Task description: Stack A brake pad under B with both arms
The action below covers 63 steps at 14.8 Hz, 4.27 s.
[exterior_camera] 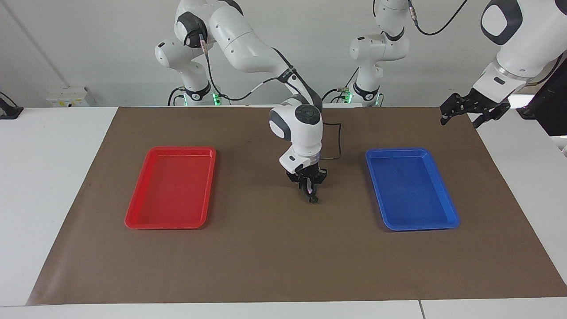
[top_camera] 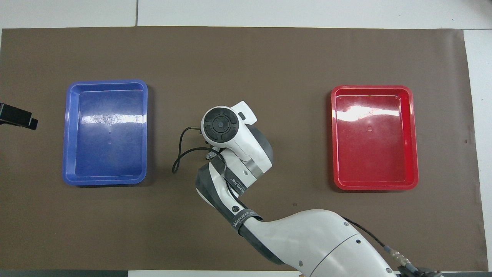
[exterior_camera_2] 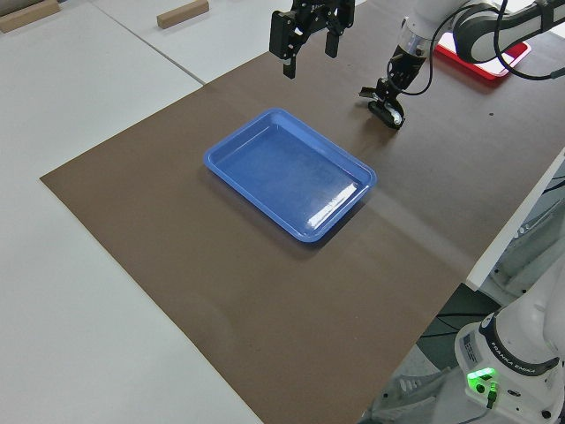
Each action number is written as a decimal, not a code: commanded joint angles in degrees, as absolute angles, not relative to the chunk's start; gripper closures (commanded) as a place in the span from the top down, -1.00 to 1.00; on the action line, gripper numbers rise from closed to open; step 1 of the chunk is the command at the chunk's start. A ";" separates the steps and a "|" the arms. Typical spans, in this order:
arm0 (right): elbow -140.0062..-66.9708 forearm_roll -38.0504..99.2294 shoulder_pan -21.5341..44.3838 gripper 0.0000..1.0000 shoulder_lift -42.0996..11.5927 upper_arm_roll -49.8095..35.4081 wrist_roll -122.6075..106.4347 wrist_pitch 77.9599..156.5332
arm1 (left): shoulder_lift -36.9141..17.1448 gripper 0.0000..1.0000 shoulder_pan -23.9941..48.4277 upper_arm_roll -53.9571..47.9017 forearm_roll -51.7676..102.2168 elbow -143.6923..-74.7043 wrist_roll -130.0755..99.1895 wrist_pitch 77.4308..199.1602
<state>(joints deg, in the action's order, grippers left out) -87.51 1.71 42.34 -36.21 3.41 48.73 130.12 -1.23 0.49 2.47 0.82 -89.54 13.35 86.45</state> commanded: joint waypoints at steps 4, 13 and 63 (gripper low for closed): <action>-86.40 1.49 42.28 0.99 -34.64 3.34 49.05 127.02 | 0.35 0.99 0.35 2.46 0.62 -91.05 12.74 87.28; -97.98 -1.49 28.85 0.99 -14.35 3.87 40.54 119.53 | 0.35 0.99 0.44 2.46 0.62 -91.05 12.74 87.28; -90.70 -1.05 0.35 0.99 1.49 1.32 3.16 84.99 | 0.35 0.99 0.44 2.46 0.62 -91.14 12.74 87.28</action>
